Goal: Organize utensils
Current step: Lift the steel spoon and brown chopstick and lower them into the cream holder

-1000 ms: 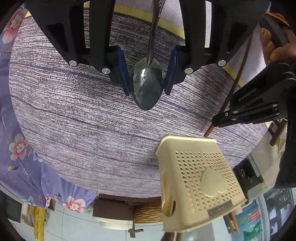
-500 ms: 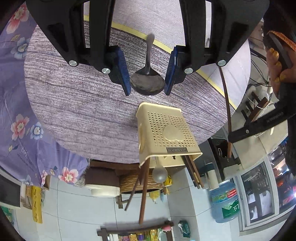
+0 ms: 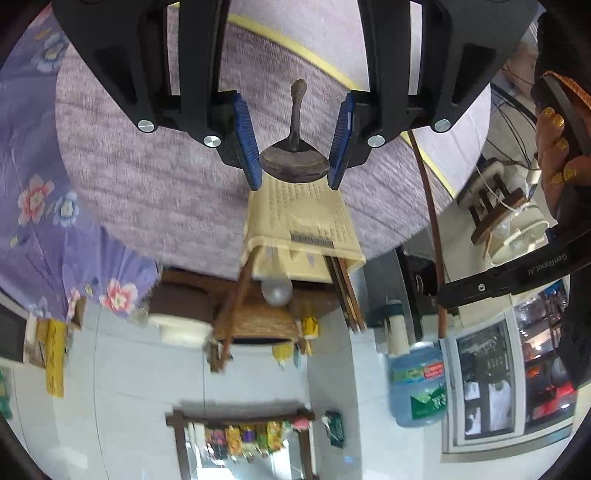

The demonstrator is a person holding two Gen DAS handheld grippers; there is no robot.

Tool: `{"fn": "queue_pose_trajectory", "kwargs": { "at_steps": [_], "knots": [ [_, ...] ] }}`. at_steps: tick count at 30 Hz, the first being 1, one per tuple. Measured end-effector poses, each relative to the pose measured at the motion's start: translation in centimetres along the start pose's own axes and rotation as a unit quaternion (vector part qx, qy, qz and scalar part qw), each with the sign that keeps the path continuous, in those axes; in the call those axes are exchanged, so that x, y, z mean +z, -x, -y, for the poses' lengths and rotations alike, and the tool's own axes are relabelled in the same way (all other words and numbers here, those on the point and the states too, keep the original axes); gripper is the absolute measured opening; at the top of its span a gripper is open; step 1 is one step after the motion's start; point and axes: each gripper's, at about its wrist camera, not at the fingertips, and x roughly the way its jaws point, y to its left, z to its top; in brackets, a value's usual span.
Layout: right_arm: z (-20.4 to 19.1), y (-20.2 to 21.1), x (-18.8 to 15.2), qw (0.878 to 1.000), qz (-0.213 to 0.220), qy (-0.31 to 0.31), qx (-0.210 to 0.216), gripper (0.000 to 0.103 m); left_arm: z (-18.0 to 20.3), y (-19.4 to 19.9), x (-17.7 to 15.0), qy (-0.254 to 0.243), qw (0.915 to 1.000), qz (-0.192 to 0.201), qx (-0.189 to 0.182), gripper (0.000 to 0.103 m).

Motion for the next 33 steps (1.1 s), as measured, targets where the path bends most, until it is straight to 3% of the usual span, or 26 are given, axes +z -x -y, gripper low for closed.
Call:
{"fn": "queue_pose_trajectory", "kwargs": {
  "at_steps": [3, 8, 11, 17, 31, 33],
  "knots": [
    [-0.7, 0.7, 3.5, 0.998, 0.055, 0.012, -0.008, 0.038, 0.0, 0.6, 3.8, 0.007, 0.9992, 0.038, -0.006, 0.008],
    [-3.2, 0.3, 9.7, 0.988, 0.133, 0.066, -0.033, 0.038, 0.7, -0.5, 9.5, 0.001, 0.9949, 0.100, 0.014, 0.008],
    [-4.0, -1.7, 11.3, 0.986, 0.134, 0.083, -0.046, 0.038, 1.0, -2.0, 10.7, -0.007, 0.9913, 0.126, 0.035, 0.008],
    [-2.8, -5.9, 10.5, 0.992, 0.100, 0.064, -0.050, 0.038, -0.1, -5.3, 8.3, 0.002, 0.9905, 0.124, 0.061, 0.008],
    [-2.6, -11.9, 4.9, 0.996, 0.011, 0.074, -0.050, 0.038, -2.8, -10.4, 0.5, 0.028, 0.9982, 0.013, 0.051, 0.008],
    [-2.6, -12.2, 4.3, 0.995, 0.014, 0.081, -0.055, 0.038, -2.9, -10.7, -0.2, 0.022, 0.9980, 0.010, 0.058, 0.008]
  ]
}}
